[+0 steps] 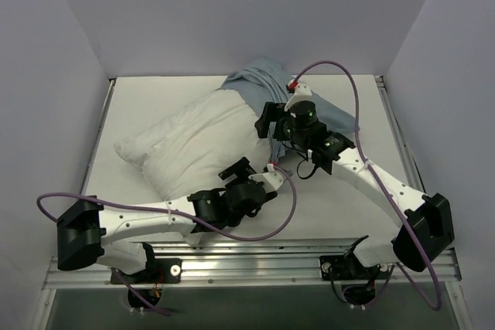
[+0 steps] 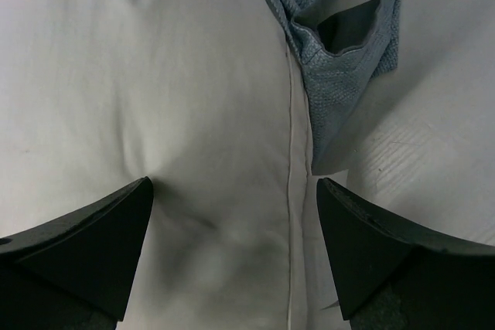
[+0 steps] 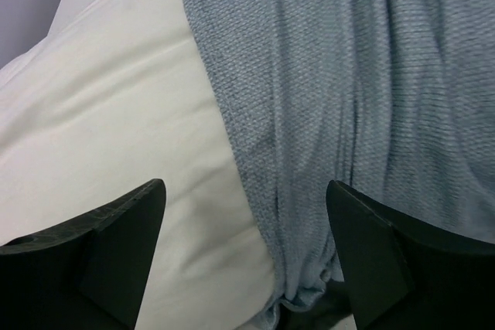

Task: Remove the pillowcase from the pillow

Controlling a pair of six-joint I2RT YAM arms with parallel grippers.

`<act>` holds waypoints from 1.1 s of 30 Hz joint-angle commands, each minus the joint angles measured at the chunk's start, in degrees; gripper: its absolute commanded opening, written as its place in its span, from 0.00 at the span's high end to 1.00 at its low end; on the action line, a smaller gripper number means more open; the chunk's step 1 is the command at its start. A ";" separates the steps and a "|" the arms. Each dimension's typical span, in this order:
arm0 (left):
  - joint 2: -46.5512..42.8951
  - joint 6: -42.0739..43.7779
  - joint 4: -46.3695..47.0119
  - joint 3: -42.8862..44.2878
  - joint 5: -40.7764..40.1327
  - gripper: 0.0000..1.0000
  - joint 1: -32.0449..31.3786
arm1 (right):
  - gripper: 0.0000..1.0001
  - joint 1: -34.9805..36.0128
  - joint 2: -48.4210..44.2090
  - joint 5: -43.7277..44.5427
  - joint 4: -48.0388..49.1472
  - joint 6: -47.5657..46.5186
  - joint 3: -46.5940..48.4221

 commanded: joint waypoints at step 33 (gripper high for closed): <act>21.33 -19.21 -14.15 15.57 -17.27 0.98 3.47 | 0.15 -13.73 -17.05 -6.57 -4.97 -5.15 -10.58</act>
